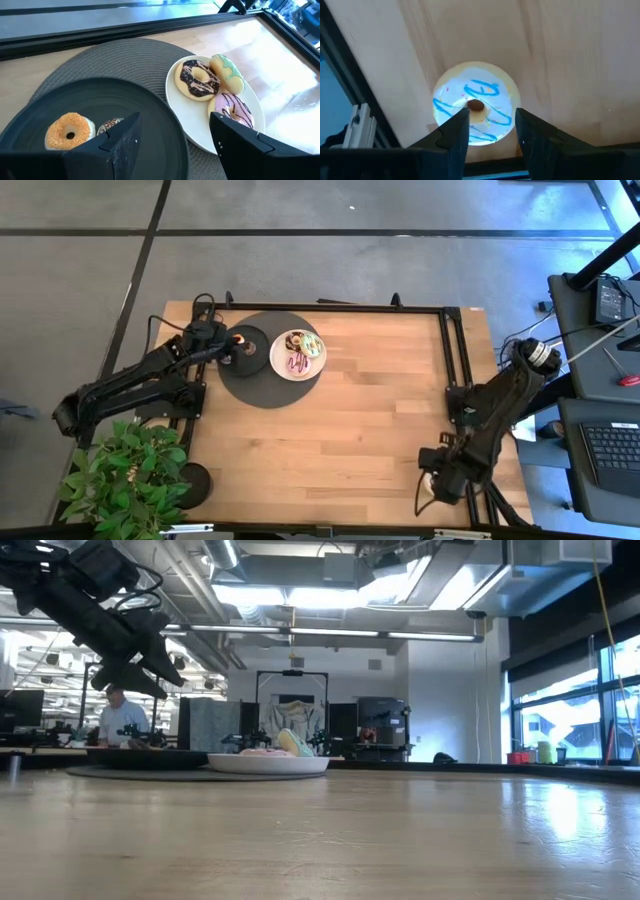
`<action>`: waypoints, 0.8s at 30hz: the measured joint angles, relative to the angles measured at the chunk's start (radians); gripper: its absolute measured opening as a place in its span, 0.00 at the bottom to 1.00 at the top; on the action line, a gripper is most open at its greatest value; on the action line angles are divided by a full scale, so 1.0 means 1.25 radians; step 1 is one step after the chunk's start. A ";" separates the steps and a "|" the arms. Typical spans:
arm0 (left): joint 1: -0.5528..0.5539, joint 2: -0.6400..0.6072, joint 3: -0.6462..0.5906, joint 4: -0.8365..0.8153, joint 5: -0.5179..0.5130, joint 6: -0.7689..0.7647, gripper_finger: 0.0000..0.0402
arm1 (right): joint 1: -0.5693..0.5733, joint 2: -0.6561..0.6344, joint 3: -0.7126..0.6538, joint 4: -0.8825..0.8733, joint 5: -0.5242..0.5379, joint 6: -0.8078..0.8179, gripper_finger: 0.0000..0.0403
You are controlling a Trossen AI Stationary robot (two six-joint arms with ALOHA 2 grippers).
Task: Pick & Place donuts
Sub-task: Put the big white donut on the white plate
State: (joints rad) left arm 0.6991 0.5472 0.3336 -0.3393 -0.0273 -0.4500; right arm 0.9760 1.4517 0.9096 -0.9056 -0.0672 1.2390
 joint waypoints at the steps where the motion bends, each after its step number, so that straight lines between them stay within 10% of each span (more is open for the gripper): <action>1: 0.000 0.000 0.000 0.000 0.000 0.000 0.57 | 0.007 0.004 0.000 0.003 0.006 0.005 0.40; 24: 0.000 0.000 0.000 -0.001 0.001 0.000 0.57 | 0.014 0.126 0.000 0.003 -0.032 -0.013 0.40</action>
State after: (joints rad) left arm 0.6991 0.5476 0.3336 -0.3401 -0.0265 -0.4498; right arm 0.9936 1.6096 0.9100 -0.9020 -0.1066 1.2224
